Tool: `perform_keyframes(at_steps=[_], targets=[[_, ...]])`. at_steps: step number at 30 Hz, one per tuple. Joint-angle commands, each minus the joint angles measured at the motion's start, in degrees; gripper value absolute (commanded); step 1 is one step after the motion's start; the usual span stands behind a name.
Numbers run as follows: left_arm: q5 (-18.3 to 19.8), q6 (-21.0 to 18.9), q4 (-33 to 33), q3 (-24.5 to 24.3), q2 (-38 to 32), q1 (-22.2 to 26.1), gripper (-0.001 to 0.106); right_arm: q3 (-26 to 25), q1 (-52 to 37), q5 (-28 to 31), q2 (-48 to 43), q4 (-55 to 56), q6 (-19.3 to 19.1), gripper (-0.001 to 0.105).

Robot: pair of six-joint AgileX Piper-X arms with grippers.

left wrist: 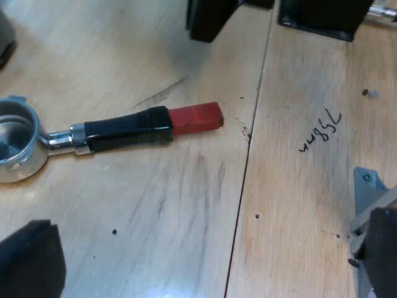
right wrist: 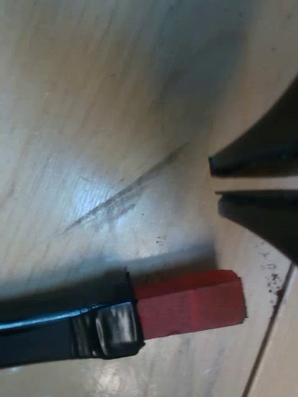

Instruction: Put the handle in the coffee machine

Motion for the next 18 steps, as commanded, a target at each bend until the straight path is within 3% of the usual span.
perform_keyframes(at_steps=[1,15,18], targets=[[1.07,-0.50,-1.07,-0.21,-0.09,-0.17,0.104,-0.09,0.10,-0.07,2.51,-1.04,0.46,0.000],[1.06,-0.48,-0.86,-0.21,-0.09,-0.17,0.104,-0.09,0.10,-4.10,15.43,-6.69,3.78,0.000],[-2.07,-0.31,0.08,-0.21,-0.09,-0.17,0.104,-0.09,0.10,-6.29,16.49,-8.44,5.18,0.000]])
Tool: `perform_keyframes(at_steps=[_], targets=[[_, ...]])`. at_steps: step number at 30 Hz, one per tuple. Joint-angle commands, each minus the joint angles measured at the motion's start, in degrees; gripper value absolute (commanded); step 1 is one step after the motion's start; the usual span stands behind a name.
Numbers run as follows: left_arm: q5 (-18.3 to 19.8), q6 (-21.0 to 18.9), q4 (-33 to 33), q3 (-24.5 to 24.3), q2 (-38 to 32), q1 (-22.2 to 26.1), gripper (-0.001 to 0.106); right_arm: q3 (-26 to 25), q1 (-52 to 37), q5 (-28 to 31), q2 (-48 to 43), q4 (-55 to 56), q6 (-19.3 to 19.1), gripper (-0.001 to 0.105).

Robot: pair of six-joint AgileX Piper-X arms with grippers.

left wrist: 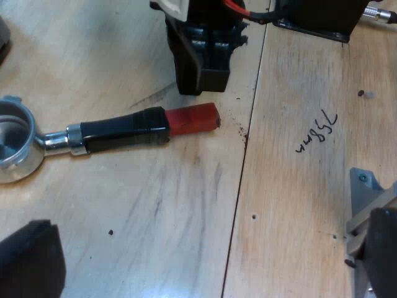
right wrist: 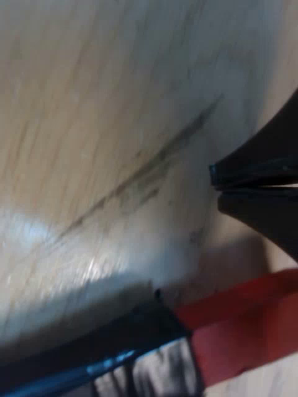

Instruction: Put the handle in the coffee machine

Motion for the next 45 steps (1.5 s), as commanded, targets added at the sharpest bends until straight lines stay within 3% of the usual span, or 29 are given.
perform_keyframes(at_steps=[1,5,14,24,29,30,32,39,45], targets=[[-4.69,-0.14,0.20,-0.19,-0.09,-0.17,0.104,-0.07,0.10,-2.50,0.98,-1.43,0.44,0.000],[-7.87,-0.14,0.19,-0.19,-0.09,-0.17,0.104,-0.07,0.10,-2.50,1.34,-2.24,1.36,0.000],[-7.87,-0.14,0.19,-0.19,-0.09,-0.17,0.103,-0.07,0.40,-2.50,1.35,-5.36,3.81,0.000],[-7.74,-0.14,0.19,-0.19,-0.09,-0.17,0.103,-0.07,0.40,-2.39,1.35,-5.33,3.80,0.000],[-7.74,-0.66,0.19,-0.19,-0.09,-0.17,0.084,-0.07,0.40,-2.39,1.35,-5.33,3.80,0.000],[-7.74,-0.92,0.19,-0.19,-0.09,-0.17,0.068,-0.07,0.40,-2.39,1.35,-5.33,3.80,0.000],[-6.91,-0.78,0.19,-0.19,-0.09,-0.17,0.058,-0.07,0.40,-2.39,1.35,-5.33,3.80,0.000],[-6.83,-0.78,0.19,-0.19,-0.09,-0.17,0.071,0.77,0.40,-2.22,1.45,-5.18,3.80,0.000],[-6.83,-0.78,0.19,-0.07,-0.09,-0.17,0.071,0.78,1.12,-2.14,1.42,-5.26,4.03,0.000]])
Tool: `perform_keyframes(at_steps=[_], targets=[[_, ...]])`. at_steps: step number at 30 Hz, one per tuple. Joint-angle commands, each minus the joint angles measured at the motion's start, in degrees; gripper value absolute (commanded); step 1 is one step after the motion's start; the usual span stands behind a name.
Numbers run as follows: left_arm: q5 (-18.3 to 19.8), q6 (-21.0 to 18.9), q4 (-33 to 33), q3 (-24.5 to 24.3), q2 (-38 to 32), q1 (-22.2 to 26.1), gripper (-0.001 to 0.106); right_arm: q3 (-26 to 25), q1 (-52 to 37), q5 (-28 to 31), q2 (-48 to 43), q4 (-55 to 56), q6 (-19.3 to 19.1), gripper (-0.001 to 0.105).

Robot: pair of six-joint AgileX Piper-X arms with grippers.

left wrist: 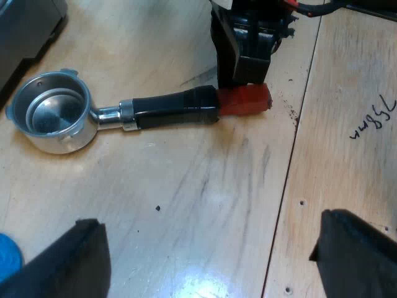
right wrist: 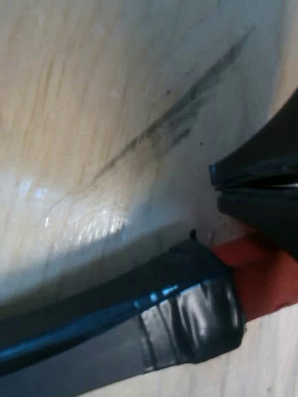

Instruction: Put the handle in the coffee machine

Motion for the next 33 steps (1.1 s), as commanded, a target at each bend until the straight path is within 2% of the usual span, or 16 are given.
perform_keyframes(at_steps=[1,4,9,13,14,20,25,33], targets=[[0.09,-0.58,-0.24,0.06,-0.09,-0.17,0.071,0.11,1.13,0.15,0.26,0.44,0.05,0.000],[0.09,-0.58,-0.24,0.47,-0.09,-0.17,0.071,0.11,4.17,3.14,0.26,-0.13,0.25,0.000],[-1.40,-0.38,-0.24,0.65,-0.09,-0.17,0.071,0.11,6.65,3.08,1.03,-1.80,3.31,0.000],[-5.38,0.16,-0.24,0.65,-0.09,-0.17,0.071,0.11,9.48,2.48,3.41,-4.72,5.98,0.000],[-7.50,0.61,0.01,0.65,-0.09,-0.17,0.071,0.11,10.33,1.94,4.24,-6.13,6.67,0.000],[-9.71,1.57,2.87,-0.29,-0.09,-0.17,0.071,-0.02,13.47,1.11,6.69,-12.53,10.76,0.000],[-12.89,2.78,4.62,-3.23,-0.09,-0.17,0.071,-1.86,15.37,1.11,8.89,-15.75,12.77,0.000],[-13.33,3.56,7.92,-3.60,-0.09,-0.17,0.071,-6.84,17.58,-0.50,14.55,-20.16,14.86,0.000]])
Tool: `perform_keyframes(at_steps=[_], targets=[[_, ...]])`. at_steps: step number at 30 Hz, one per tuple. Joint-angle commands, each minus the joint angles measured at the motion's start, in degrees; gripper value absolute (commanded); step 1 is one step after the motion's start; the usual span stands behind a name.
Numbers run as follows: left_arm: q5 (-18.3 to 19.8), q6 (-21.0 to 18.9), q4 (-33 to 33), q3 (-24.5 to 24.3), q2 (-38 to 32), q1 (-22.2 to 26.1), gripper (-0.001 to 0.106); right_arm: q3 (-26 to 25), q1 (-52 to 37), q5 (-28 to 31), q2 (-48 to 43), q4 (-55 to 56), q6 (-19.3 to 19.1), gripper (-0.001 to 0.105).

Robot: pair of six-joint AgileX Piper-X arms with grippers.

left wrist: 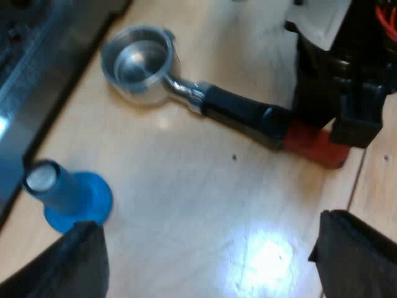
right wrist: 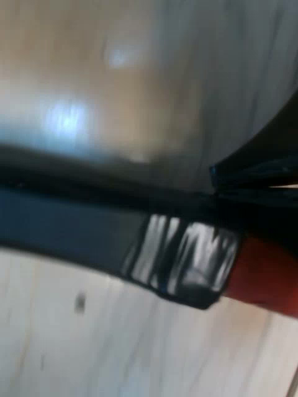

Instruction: Put the handle in the coffee machine

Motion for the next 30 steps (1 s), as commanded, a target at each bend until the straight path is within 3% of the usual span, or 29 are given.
perform_keyframes(at_steps=[1,7,17,22,30], targets=[[-1.00,-0.02,1.07,-0.38,-0.09,-0.17,0.071,-1.34,1.23,-4.08,3.73,-5.73,0.98,0.000],[-3.75,-0.02,4.25,-2.77,-0.09,-0.17,0.071,-5.66,1.92,-5.28,9.08,-10.09,2.04,0.000],[-4.79,-0.02,6.96,-6.50,-0.09,-0.17,0.071,-14.76,1.92,-4.84,16.67,-12.55,2.15,0.000],[-5.09,-0.02,8.71,-6.50,-0.09,-0.17,0.071,-15.83,1.92,-4.84,17.20,-12.03,2.15,0.000],[-6.05,-0.02,8.90,-6.50,-0.09,-0.17,0.071,-15.83,1.92,-0.86,13.67,2.87,1.63,0.000]])
